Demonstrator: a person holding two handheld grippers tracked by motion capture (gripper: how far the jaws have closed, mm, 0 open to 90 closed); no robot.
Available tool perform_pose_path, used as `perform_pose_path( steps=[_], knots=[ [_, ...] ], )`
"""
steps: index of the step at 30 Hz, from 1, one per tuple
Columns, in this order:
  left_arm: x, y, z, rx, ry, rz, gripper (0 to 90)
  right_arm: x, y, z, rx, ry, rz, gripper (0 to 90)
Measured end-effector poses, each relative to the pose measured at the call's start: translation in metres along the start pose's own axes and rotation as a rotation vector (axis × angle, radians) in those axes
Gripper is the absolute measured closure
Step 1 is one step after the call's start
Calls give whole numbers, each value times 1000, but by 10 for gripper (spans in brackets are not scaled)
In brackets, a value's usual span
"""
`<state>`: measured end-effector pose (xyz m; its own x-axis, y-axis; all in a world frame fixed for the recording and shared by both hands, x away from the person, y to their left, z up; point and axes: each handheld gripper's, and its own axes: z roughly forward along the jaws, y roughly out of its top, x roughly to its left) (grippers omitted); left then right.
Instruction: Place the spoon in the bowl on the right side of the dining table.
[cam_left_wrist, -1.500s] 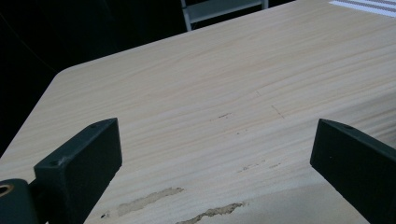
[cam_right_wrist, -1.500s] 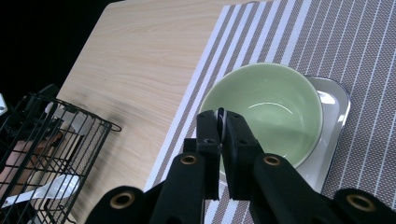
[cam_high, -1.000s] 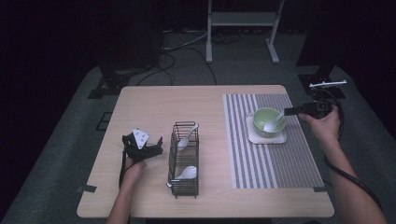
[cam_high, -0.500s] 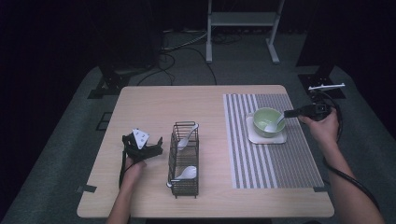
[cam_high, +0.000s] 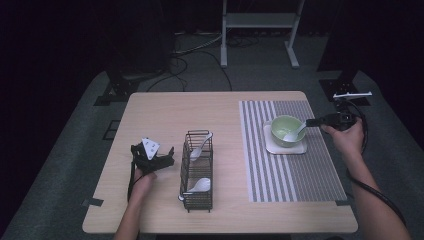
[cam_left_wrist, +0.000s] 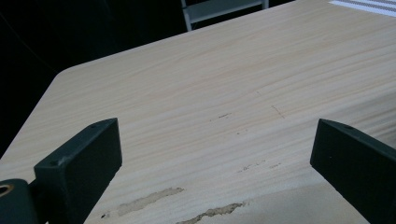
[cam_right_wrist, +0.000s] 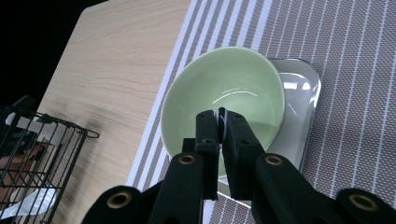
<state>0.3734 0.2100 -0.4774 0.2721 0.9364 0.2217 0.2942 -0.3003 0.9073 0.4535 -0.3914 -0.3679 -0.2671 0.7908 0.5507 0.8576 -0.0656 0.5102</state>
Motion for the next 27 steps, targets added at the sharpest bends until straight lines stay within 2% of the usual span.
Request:
perform_pose_path(
  steps=[14, 27],
  knots=[
    [1, 0, 0, -1, 0, -5, 11, -10, -3, 3, 8, -56, 14, 804],
    [0, 0, 1, 4, 2, -5, 12, -19, -5, 8, 13, -71, 34, 776]
  ],
)
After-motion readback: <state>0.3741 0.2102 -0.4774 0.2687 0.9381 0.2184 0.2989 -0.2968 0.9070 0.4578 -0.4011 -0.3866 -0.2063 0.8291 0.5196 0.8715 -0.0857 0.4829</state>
